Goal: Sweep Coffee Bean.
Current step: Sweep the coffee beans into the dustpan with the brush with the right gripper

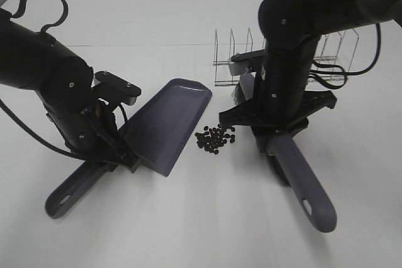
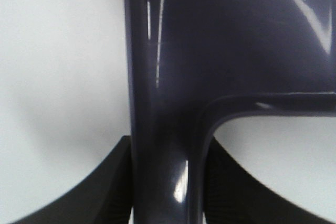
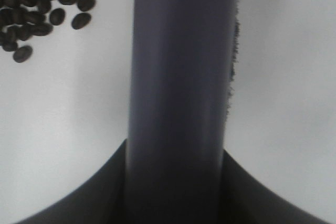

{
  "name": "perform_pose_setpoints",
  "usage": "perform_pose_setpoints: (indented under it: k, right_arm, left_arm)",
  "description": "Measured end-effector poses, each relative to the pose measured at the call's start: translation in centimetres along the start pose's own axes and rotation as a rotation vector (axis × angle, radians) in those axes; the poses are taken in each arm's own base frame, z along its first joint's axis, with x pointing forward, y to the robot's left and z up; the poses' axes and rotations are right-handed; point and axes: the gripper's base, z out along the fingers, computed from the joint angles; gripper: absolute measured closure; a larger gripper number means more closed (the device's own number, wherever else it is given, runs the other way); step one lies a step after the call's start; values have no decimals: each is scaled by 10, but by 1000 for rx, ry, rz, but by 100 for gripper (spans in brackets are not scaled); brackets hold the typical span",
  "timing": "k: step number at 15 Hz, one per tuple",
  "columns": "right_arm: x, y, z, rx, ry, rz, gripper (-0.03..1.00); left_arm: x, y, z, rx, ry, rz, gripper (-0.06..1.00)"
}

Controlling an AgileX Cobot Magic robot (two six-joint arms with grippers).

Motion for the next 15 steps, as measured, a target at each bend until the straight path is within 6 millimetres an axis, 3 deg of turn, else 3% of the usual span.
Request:
perform_pose_setpoints:
  k: [4, 6, 10, 15]
  right_arm:
    - [-18, 50, 7, -71, 22, -20, 67]
    - [-31, 82, 11, -253, 42, 82, 67]
    - [-50, 106, 6, -468, -37, 201, 67]
    - [-67, 113, -18, -514, -116, 181, 67]
  left_arm:
    - [0, 0, 0, 0, -1, 3, 63]
    - [0, 0, 0, 2, -1, 0, 63]
    - [0, 2, 0, 2, -2, -12, 63]
    - [-1, 1, 0, 0, -6, -1, 63]
